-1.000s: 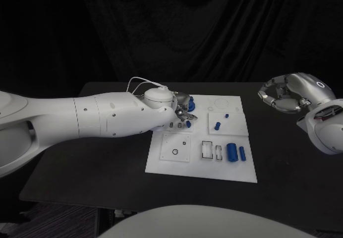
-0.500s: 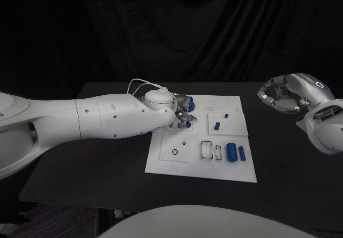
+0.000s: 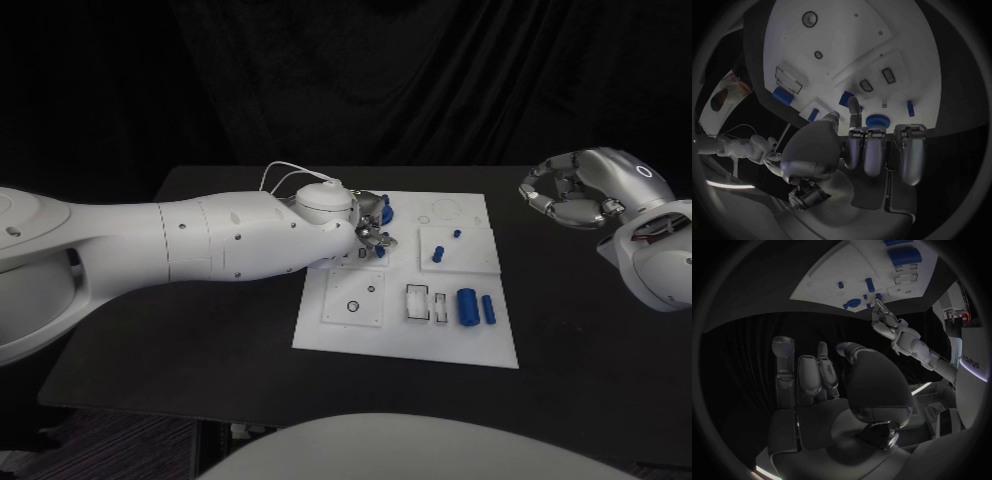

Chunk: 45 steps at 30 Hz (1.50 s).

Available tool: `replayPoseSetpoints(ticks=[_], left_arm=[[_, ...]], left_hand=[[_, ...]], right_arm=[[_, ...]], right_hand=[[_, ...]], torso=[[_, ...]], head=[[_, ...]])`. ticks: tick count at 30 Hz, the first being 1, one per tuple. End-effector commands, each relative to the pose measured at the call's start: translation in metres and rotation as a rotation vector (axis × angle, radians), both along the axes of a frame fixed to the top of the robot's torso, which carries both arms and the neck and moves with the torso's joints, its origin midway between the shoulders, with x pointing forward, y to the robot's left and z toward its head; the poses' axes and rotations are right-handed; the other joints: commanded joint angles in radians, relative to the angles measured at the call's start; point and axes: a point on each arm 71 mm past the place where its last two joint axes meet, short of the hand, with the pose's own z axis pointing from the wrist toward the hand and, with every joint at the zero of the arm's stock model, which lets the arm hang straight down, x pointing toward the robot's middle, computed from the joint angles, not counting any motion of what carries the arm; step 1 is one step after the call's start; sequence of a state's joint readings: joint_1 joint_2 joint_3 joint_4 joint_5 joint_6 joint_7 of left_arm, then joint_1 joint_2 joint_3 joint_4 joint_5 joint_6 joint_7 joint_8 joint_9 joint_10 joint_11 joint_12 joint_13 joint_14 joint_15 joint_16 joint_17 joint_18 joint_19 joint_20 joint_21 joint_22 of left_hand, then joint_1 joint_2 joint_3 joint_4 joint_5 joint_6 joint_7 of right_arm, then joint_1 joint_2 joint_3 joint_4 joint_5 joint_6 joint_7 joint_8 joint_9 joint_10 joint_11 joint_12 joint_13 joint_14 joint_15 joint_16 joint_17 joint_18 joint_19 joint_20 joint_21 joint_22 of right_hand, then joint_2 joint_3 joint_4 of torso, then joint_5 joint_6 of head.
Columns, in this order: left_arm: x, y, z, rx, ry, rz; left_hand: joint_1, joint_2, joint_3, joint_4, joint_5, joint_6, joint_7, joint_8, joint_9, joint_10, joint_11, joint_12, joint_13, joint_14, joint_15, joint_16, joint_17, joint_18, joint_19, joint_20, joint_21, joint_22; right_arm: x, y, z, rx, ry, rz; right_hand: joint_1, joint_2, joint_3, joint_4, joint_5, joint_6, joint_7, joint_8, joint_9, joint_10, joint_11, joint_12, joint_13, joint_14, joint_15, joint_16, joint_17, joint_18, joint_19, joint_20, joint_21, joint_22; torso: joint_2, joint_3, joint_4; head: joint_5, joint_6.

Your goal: Assemble the parts on the task board

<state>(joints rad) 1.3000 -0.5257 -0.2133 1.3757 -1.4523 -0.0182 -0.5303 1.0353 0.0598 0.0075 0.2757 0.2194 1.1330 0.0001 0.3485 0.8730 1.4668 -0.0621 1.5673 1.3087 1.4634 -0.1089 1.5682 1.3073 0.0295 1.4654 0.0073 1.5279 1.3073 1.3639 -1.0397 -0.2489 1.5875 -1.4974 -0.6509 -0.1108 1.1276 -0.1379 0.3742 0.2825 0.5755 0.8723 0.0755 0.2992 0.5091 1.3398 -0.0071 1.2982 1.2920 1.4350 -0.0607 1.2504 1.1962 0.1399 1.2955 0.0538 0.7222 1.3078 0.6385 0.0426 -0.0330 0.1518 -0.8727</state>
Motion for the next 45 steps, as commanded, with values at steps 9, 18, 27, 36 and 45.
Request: replayPoseSetpoints(ticks=[9,18,27,36,45], left_arm=[[-0.0019,-0.0041,-0.0031,0.009,0.015,-0.026],[-0.0017,-0.0046,-0.0037,0.013,0.017,-0.026],[-0.0006,-0.0039,-0.0046,0.019,0.022,-0.025],[0.0,-0.0046,-0.0049,0.017,0.021,-0.026],[-0.0009,-0.005,-0.0052,0.014,0.023,-0.033]], left_hand=[[0.022,0.0,0.01,-0.01,0.018,0.004,0.0,-0.01,0.001,0.104,0.0,0.003,0.262,0.107,0.001,0.003,0.263,-0.008,0.053,-0.001,-0.007,0.196],[0.03,-0.001,0.015,-0.015,0.027,0.004,0.0,-0.015,0.002,0.104,0.0,0.003,0.262,0.107,0.001,0.003,0.263,-0.008,0.052,-0.001,-0.009,0.194],[0.039,-0.001,0.022,-0.02,0.035,-0.001,0.002,-0.024,0.0,0.104,0.001,0.003,0.262,0.107,0.002,0.003,0.263,-0.008,0.051,-0.001,-0.01,0.194],[0.045,-0.003,0.029,-0.024,0.039,-0.008,0.006,-0.043,-0.009,0.104,0.004,0.003,0.262,0.107,0.004,0.003,0.263,-0.007,0.05,0.001,-0.012,0.192],[0.054,-0.006,0.035,-0.031,0.046,-0.008,0.007,-0.053,-0.014,0.104,0.005,0.003,0.262,0.107,0.005,0.003,0.263,-0.007,0.049,0.002,-0.013,0.191]], right_arm=[[-0.0007,-0.0007,-0.0003,-0.001,-0.004,-0.005],[-0.0007,-0.0005,-0.0005,-0.002,-0.003,-0.004],[-0.0005,-0.0003,-0.0006,-0.002,-0.002,-0.004],[-0.0005,-0.0004,-0.0009,-0.004,0.001,-0.004],[-0.0007,-0.0004,-0.002,-0.004,0.004,-0.005]], right_hand=[[0.011,-0.002,0.006,0.002,0.004,-0.004,0.003,0.007,0.001,-0.006,-0.002,-0.003,-0.001,-0.008,-0.001,-0.005,-0.001,-0.003,-0.003,-0.001,-0.005,0.064],[0.011,-0.001,0.007,0.003,0.004,-0.004,0.003,0.008,0.002,-0.006,-0.002,-0.004,-0.002,-0.008,-0.001,-0.005,-0.001,-0.002,-0.004,-0.001,-0.006,0.064],[0.01,0.0,0.008,0.004,0.005,-0.003,0.003,0.008,0.003,-0.006,-0.001,-0.004,-0.002,-0.007,-0.001,-0.005,-0.001,-0.002,-0.003,-0.001,-0.006,0.065],[0.008,0.002,0.01,0.006,0.005,-0.003,0.003,0.009,0.004,-0.007,-0.001,-0.005,-0.003,-0.008,-0.001,-0.006,-0.002,-0.002,-0.003,-0.001,-0.008,0.065],[0.007,0.003,0.011,0.006,0.005,-0.003,0.003,0.01,0.004,-0.007,-0.001,-0.006,-0.004,-0.008,-0.001,-0.007,-0.003,-0.002,-0.004,-0.001,-0.01,0.065]], torso=[[-0.001,-0.0001,-0.0005],[0.001,-0.0012,-0.0011],[0.0,-0.0014,0.0008],[-0.001,-0.0014,-0.0007],[0.0,-0.003,-0.0022]], head=[[-0.003,0.0],[0.002,0.0],[0.001,0.0],[0.006,0.0],[0.008,0.0]])
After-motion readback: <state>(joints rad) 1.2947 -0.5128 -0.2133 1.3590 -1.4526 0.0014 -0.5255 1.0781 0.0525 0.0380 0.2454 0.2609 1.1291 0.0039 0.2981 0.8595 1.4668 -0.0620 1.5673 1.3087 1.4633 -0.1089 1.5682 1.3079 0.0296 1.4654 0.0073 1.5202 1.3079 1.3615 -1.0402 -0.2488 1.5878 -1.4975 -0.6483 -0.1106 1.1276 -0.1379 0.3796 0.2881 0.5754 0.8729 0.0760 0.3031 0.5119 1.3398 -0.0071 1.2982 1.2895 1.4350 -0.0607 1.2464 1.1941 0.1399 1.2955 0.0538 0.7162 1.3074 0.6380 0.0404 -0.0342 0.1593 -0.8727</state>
